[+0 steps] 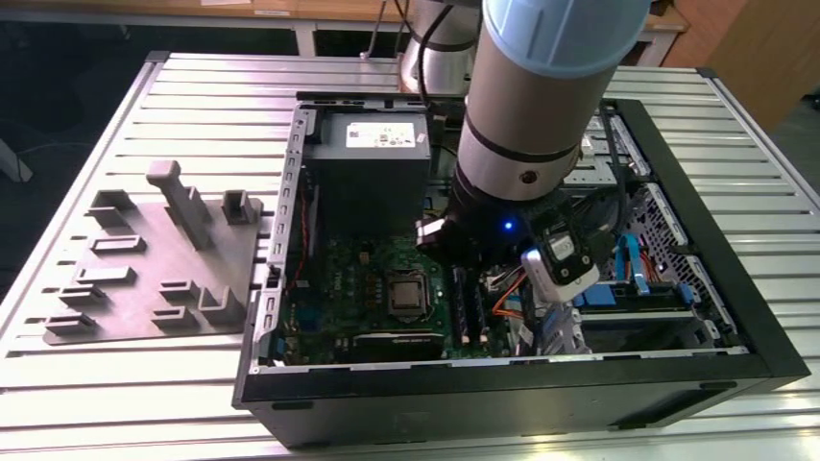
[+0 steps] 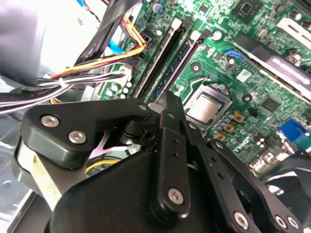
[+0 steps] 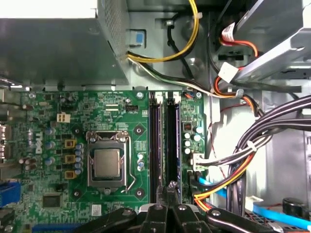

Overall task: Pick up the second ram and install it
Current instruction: 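Press down the second ram until it locks into place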

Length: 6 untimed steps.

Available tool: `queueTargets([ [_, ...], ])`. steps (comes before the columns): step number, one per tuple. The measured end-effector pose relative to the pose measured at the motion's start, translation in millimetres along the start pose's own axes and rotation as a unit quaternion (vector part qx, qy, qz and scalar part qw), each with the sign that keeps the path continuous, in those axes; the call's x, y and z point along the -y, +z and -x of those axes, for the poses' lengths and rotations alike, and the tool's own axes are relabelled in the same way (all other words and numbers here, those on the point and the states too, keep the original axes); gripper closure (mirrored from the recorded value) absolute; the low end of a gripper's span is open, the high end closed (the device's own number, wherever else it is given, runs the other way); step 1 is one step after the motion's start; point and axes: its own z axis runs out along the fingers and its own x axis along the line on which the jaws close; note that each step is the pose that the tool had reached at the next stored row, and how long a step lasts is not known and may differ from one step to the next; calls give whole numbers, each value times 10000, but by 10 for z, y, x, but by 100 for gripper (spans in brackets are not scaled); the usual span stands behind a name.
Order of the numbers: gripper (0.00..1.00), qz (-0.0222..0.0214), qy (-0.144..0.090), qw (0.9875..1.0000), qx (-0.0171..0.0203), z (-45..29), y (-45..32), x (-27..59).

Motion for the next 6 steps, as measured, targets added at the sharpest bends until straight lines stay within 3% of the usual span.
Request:
queueTargets([
  [6,90,-1,0,10000,0,0,-3,0],
])
